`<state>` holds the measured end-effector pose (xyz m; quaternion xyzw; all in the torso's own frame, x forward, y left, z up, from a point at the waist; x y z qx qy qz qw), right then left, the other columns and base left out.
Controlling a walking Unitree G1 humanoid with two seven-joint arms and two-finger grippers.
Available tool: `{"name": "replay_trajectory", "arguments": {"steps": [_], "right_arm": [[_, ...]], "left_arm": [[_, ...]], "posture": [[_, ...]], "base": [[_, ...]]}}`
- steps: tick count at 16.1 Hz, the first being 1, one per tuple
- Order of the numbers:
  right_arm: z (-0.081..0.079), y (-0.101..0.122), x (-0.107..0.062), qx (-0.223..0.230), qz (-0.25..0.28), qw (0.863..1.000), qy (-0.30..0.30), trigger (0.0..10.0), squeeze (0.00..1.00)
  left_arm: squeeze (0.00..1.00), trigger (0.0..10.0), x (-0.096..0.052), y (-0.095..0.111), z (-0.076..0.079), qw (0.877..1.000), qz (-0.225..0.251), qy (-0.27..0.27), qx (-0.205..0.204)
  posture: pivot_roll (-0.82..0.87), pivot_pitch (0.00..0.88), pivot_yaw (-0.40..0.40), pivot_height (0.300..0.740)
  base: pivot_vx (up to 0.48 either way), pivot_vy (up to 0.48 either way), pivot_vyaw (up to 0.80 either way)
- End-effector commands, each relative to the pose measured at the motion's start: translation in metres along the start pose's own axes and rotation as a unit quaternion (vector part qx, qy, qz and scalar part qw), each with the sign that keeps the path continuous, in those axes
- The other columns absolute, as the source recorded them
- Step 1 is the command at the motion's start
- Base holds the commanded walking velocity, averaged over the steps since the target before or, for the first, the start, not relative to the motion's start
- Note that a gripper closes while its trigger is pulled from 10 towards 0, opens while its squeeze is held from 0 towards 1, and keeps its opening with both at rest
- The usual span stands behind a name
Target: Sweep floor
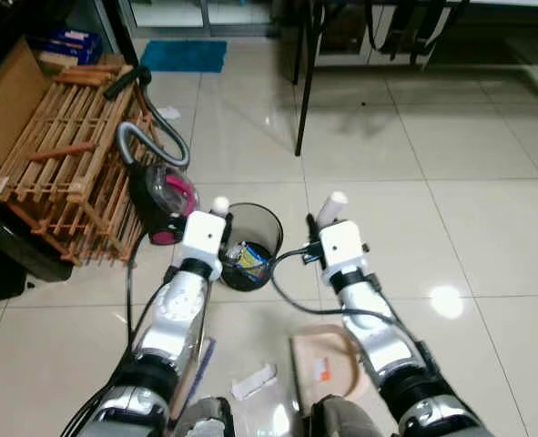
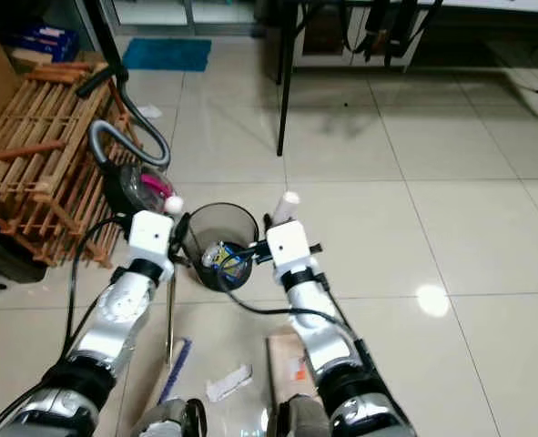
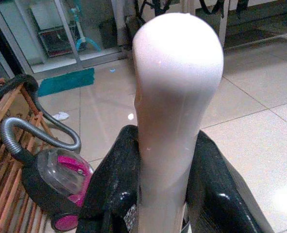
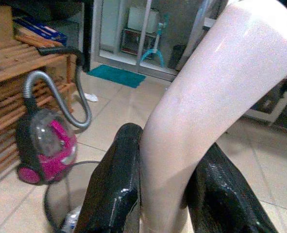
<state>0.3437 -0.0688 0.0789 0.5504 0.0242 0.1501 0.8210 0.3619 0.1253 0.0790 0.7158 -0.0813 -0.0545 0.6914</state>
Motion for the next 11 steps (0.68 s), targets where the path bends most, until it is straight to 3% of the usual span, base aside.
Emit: {"name": "replay_trajectory", "arguments": {"steps": [1,6,11], "right_arm": [[-0.006,0.002,-0.003,0.002,0.009,1.0,0.008,10.0,0.0],[-0.011,0.0,-0.005,0.007,-0.007,1.0,-0.019,10.0,0.0],[-0.013,-0.003,-0.007,-0.001,-0.012,1.0,-0.016,10.0,0.0]], "left_arm": [[0.0,10.0,0.0,-0.001,0.0,1.0,0.004,0.01,0.002],[0.0,10.0,0.007,0.005,-0.007,0.994,0.025,0.09,-0.049],[0.0,10.0,0.011,0.012,-0.026,0.972,0.04,0.183,-0.145]], "posture": [[-0.05,0.265,0.003,0.74],[-0.07,0.259,0.0,0.74],[-0.07,0.244,-0.008,0.74]], "base": [[0.0,0.0,0.0],[0.0,0.0,0.0],[0.0,0.0,0.0]]}}
Point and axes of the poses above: a point about 5 cm out from each wrist's last joint towards the gripper, its own x axis pointing out of the wrist towards the gripper, its own y axis along the axis of the wrist's last joint, z = x × y, the point moved 4 cm from there along x, pointing out of the wrist towards the gripper, and after that the axes turned 10 degrees about -x, right-handed, at the moved point
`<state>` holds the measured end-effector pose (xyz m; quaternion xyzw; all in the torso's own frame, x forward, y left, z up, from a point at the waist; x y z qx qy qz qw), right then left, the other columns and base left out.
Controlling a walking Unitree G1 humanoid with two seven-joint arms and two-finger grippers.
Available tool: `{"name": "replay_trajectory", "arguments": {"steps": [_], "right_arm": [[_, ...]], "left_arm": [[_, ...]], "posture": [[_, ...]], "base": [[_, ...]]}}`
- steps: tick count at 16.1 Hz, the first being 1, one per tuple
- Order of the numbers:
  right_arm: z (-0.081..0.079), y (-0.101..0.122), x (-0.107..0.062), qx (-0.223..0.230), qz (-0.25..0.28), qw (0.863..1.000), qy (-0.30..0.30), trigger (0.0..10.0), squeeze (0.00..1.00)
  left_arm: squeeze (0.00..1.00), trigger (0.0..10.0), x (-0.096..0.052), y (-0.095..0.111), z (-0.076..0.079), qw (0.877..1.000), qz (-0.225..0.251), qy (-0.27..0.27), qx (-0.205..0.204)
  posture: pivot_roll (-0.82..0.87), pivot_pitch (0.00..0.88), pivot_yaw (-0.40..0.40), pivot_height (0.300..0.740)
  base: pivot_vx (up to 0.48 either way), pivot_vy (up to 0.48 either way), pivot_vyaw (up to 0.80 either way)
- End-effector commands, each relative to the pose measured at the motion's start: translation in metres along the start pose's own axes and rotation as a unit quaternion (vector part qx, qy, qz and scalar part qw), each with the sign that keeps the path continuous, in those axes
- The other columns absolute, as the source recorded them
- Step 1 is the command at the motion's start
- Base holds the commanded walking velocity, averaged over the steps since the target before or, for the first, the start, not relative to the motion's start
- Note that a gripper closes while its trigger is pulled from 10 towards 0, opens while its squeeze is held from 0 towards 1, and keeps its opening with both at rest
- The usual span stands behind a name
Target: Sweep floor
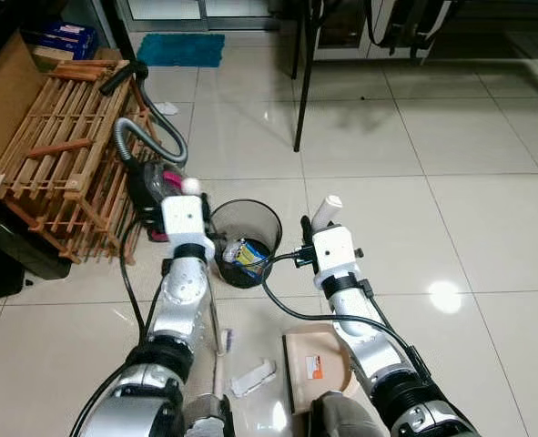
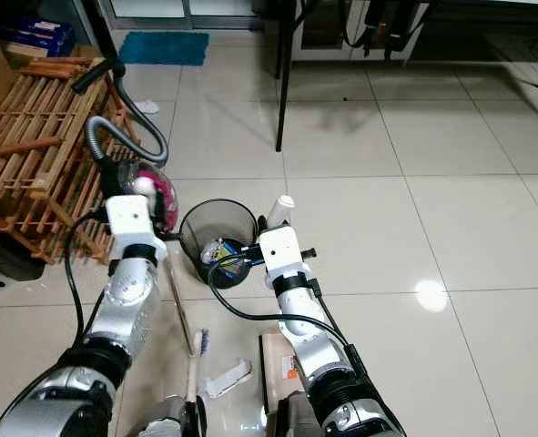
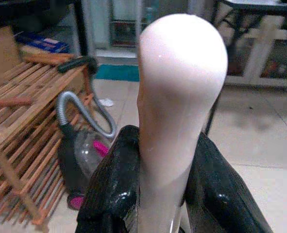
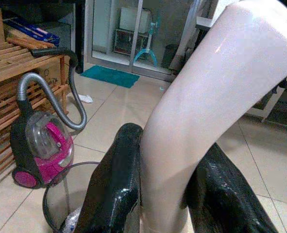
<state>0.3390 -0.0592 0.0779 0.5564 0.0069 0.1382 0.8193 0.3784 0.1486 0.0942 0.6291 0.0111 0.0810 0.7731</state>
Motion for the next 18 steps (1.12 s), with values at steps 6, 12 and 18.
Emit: {"name": "replay_trajectory", "arguments": {"steps": [6,12,18], "right_arm": [[-0.005,-0.009,-0.004,-0.01,-0.018,1.0,0.012,10.0,0.0],[0.001,-0.012,-0.002,-0.009,-0.027,1.0,0.006,10.0,0.0],[0.019,-0.019,-0.001,0.011,-0.04,0.999,-0.019,10.0,0.0]], "left_arm": [[0.0,10.0,0.005,0.007,0.0,0.994,0.011,0.063,-0.083],[0.0,10.0,0.011,0.011,0.023,0.983,0.0,0.039,-0.182],[0.0,10.0,0.015,0.044,0.061,0.96,0.018,-0.119,-0.252]], "posture": [[-0.07,0.233,-0.013,0.74],[-0.07,0.226,-0.016,0.74],[-0.06,0.2,-0.015,0.74]], "base": [[0.0,0.0,0.0],[0.0,0.0,0.0],[0.0,0.0,0.0]]}}
Point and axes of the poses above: a point about 5 cm out from each wrist's last joint towards the gripper, its own x axis pointing out of the wrist towards the gripper, its own y axis along the axis of the wrist's last joint, z = x × y, the point moved 4 cm from there along x, pointing out of the wrist towards the gripper, and after that the axes turned 10 degrees about -x, right-handed, at the moved point
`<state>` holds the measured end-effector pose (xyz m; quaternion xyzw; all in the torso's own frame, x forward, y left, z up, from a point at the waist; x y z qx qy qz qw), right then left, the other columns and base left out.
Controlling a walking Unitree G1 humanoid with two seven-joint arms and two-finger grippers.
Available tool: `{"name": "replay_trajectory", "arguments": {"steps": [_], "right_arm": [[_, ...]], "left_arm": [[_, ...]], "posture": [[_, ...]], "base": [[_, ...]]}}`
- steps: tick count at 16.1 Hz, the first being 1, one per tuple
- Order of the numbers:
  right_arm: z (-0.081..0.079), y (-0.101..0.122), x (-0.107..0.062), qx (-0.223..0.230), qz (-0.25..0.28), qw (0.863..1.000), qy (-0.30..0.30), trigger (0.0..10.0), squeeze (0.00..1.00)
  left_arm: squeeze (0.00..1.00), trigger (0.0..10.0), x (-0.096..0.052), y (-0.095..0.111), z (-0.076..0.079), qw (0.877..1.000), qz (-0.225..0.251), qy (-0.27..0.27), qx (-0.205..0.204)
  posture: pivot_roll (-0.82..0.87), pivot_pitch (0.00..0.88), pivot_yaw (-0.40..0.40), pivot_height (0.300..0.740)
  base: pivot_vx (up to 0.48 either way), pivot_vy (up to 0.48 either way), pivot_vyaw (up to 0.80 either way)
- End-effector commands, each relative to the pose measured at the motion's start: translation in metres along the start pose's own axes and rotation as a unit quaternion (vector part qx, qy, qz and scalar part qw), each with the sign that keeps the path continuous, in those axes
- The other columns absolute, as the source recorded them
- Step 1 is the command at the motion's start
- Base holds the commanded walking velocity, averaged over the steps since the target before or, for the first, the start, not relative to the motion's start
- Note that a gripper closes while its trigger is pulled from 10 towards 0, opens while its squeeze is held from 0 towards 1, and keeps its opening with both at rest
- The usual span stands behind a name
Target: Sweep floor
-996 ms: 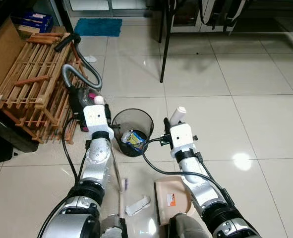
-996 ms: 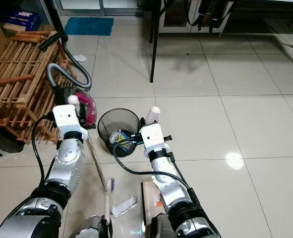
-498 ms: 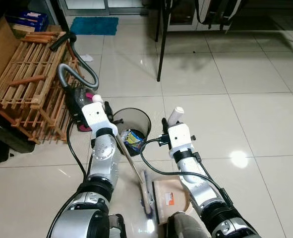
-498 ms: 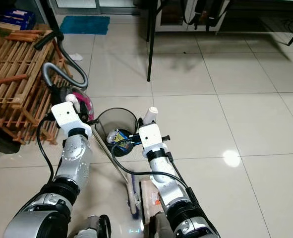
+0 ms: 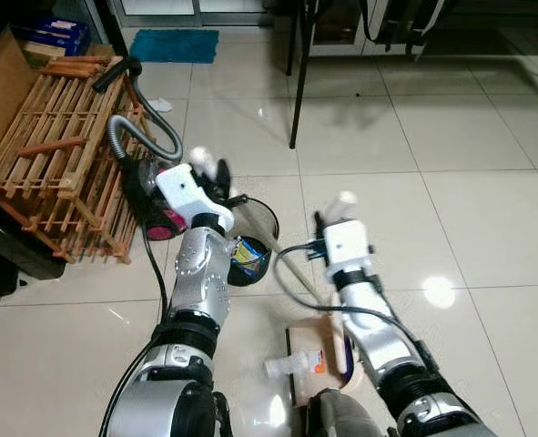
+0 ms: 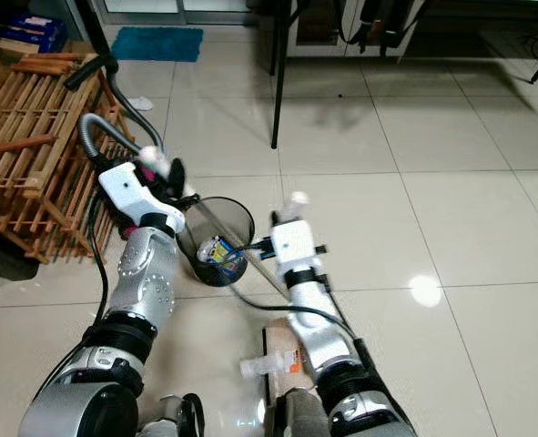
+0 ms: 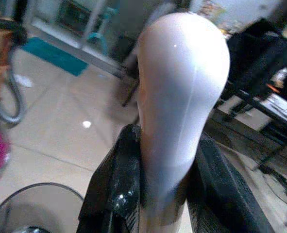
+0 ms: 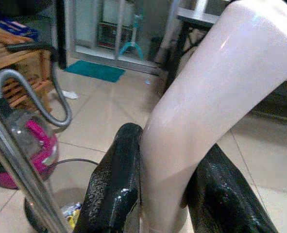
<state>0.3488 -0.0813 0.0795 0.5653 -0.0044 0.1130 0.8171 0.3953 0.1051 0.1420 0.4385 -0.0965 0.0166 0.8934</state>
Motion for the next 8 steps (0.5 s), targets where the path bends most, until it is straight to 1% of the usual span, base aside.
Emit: {"name": "replay_trajectory", "arguments": {"steps": [1,3,4,5,6,7,8], "right_arm": [[0.002,-0.009,-0.004,0.007,-0.02,1.0,0.001,10.0,0.0],[0.012,-0.006,-0.003,0.011,-0.009,1.0,-0.008,10.0,0.0],[0.021,-0.005,-0.002,0.012,-0.004,1.0,-0.018,10.0,0.0],[0.023,-0.005,-0.002,0.012,-0.003,1.0,-0.021,10.0,0.0],[0.026,-0.005,-0.001,0.006,-0.002,1.0,-0.023,10.0,0.0],[0.029,-0.005,0.0,0.0,-0.002,1.0,-0.025,10.0,0.0],[0.03,-0.006,0.001,-0.002,-0.003,1.0,-0.025,10.0,0.0]], "left_arm": [[0.0,10.0,-0.001,0.007,0.014,0.999,0.008,-0.048,-0.006],[0.0,10.0,-0.005,0.016,0.02,0.995,0.006,-0.098,0.027],[0.0,10.0,-0.01,0.026,0.019,0.99,0.015,-0.124,0.069],[0.0,10.0,-0.011,0.029,0.018,0.988,0.018,-0.13,0.084],[0.0,10.0,-0.013,0.034,0.017,0.984,0.022,-0.141,0.107],[0.0,10.0,-0.016,0.039,0.016,0.979,0.021,-0.159,0.128],[0.0,10.0,-0.019,0.042,0.017,0.974,0.018,-0.176,0.14]], "posture": [[-0.06,0.194,-0.014,0.74],[-0.06,0.191,-0.013,0.74],[-0.06,0.191,-0.012,0.74],[-0.06,0.19,-0.012,0.74],[-0.06,0.189,-0.011,0.74],[-0.06,0.188,-0.012,0.74],[-0.06,0.187,-0.012,0.74]], "base": [[0.0,0.0,0.0],[0.0,0.0,0.0],[0.0,0.0,0.0],[0.0,0.0,0.0],[0.0,0.0,0.0],[0.0,0.0,0.0],[0.0,0.0,0.0]]}}
Point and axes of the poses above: a point about 5 cm out from each wrist's last joint towards the gripper, its own x axis pointing out of the wrist towards the gripper, its own y axis along the axis of the wrist's last joint, z = x × y, the point moved 4 cm from there along x, pointing out of the wrist towards the gripper, and after that the axes turned 10 degrees about -x, right-handed, at the moved point
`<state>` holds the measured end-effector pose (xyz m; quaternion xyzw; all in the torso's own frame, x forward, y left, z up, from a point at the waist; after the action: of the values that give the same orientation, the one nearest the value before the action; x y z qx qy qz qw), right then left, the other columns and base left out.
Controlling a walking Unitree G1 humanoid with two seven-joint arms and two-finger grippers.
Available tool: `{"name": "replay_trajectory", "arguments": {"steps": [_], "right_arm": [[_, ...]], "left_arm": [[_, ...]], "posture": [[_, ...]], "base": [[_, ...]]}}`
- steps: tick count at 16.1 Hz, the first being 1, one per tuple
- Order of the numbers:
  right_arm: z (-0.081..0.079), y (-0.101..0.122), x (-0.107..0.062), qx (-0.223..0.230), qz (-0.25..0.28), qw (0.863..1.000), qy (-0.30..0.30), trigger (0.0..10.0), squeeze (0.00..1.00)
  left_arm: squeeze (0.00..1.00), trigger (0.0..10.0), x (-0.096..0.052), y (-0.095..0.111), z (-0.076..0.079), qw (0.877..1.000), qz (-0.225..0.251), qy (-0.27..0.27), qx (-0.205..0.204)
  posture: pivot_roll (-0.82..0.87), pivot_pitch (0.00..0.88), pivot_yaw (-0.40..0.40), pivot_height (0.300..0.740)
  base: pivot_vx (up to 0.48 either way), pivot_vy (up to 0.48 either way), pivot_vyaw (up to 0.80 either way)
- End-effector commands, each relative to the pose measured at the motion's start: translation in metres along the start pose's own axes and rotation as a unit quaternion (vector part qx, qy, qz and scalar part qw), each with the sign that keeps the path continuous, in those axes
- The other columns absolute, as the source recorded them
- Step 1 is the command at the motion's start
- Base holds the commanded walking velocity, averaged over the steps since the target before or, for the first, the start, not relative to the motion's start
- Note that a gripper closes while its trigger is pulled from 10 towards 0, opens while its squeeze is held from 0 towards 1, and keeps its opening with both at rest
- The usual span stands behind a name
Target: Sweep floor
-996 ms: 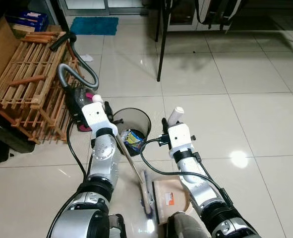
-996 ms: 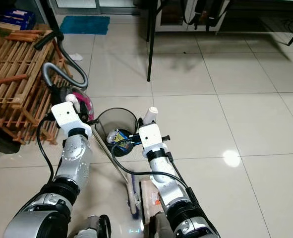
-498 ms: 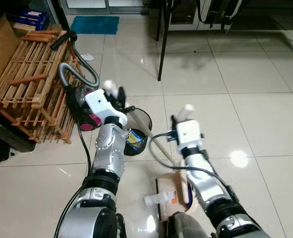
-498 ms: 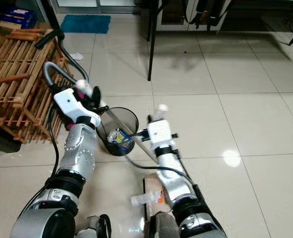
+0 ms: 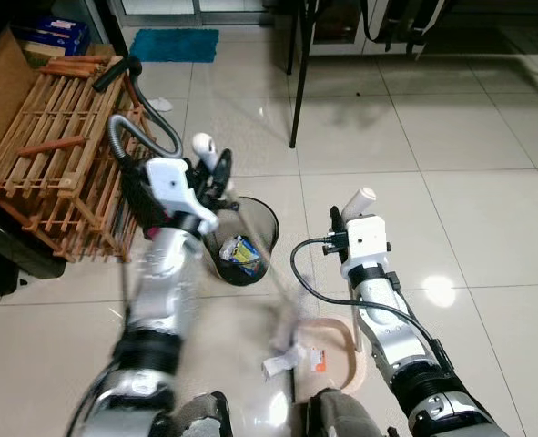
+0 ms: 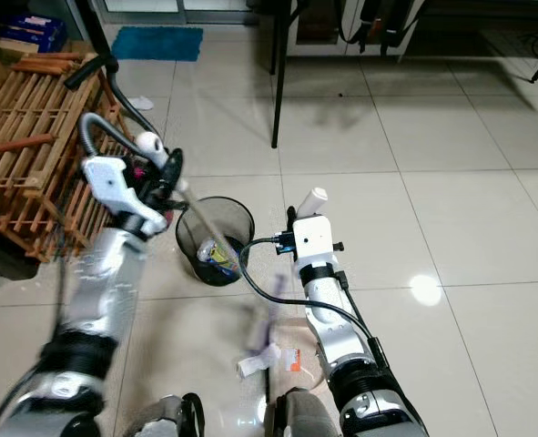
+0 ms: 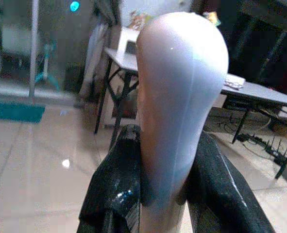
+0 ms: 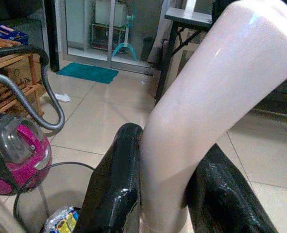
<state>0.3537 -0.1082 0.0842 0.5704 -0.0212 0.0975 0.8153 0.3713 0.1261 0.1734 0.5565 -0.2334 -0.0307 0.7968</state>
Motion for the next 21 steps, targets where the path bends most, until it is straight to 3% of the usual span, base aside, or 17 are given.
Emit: {"name": "replay_trajectory", "arguments": {"steps": [1,3,4,7,10,12,14,15,17,21], "right_arm": [[0.003,0.0,0.001,-0.005,-0.001,1.0,-0.001,10.0,0.0],[0.001,-0.002,0.001,-0.003,-0.005,1.0,0.002,10.0,0.0],[-0.002,-0.004,0.0,-0.002,-0.009,1.0,0.007,10.0,0.0],[-0.009,-0.006,-0.002,0.0,-0.017,1.0,0.015,10.0,0.0],[-0.011,-0.006,-0.002,0.002,-0.019,1.0,0.014,10.0,0.0],[-0.012,-0.008,-0.003,0.003,-0.022,1.0,0.017,10.0,0.0],[-0.014,-0.008,-0.003,0.003,-0.022,1.0,0.018,10.0,0.0],[-0.015,-0.008,-0.004,0.003,-0.022,1.0,0.02,10.0,0.0],[-0.016,-0.008,-0.005,0.003,-0.022,1.0,0.022,10.0,0.0],[-0.016,-0.009,-0.004,0.003,-0.024,0.999,0.023,10.0,0.0]], "left_arm": [[0.0,10.0,0.001,0.01,0.01,0.999,0.012,-0.032,-0.001],[0.0,10.0,-0.003,0.012,0.009,0.999,0.0,-0.048,0.0],[0.0,10.0,-0.009,0.002,0.007,0.998,-0.024,-0.052,0.013],[0.0,10.0,-0.03,-0.045,-0.012,0.987,-0.123,-0.001,0.102],[0.0,10.0,-0.036,-0.062,-0.008,0.983,-0.142,0.001,0.115],[0.0,10.0,-0.033,-0.078,0.006,0.983,-0.152,0.0,0.105],[0.0,10.0,-0.03,-0.085,0.009,0.984,-0.15,0.019,0.099],[0.0,10.0,-0.027,-0.088,0.009,0.985,-0.146,0.042,0.077],[0.0,10.0,-0.017,-0.084,0.009,0.989,-0.119,0.088,0.013],[0.0,10.0,-0.002,-0.063,-0.002,0.985,-0.047,0.154,-0.067]], "posture": [[-0.06,0.187,-0.012,0.74],[-0.05,0.185,-0.014,0.74],[-0.05,0.185,-0.014,0.74],[-0.05,0.187,-0.015,0.74],[-0.05,0.186,-0.015,0.74],[-0.06,0.186,-0.016,0.74],[-0.06,0.186,-0.014,0.74],[-0.07,0.187,-0.013,0.74],[-0.07,0.186,-0.01,0.74],[-0.07,0.183,-0.012,0.74]], "base": [[0.0,0.0,0.0],[0.0,0.0,0.0],[0.0,0.0,0.0],[0.0,0.0,0.0],[0.0,0.0,0.0],[0.0,0.0,0.0],[0.0,0.0,0.0],[0.0,0.0,0.0],[0.0,0.0,0.0],[0.0,0.0,0.0]]}}
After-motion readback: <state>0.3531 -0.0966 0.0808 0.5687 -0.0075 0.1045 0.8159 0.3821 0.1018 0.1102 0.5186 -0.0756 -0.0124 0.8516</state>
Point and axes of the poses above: a point about 5 cm out from each wrist's last joint towards the gripper, its own x axis pointing out of the wrist towards the gripper, its own y axis along the axis of the wrist's last joint, z = x × y, the point moved 4 cm from there along x, pointing out of the wrist towards the gripper, and after that the axes turned 10 degrees about -x, right-handed, at the moved point
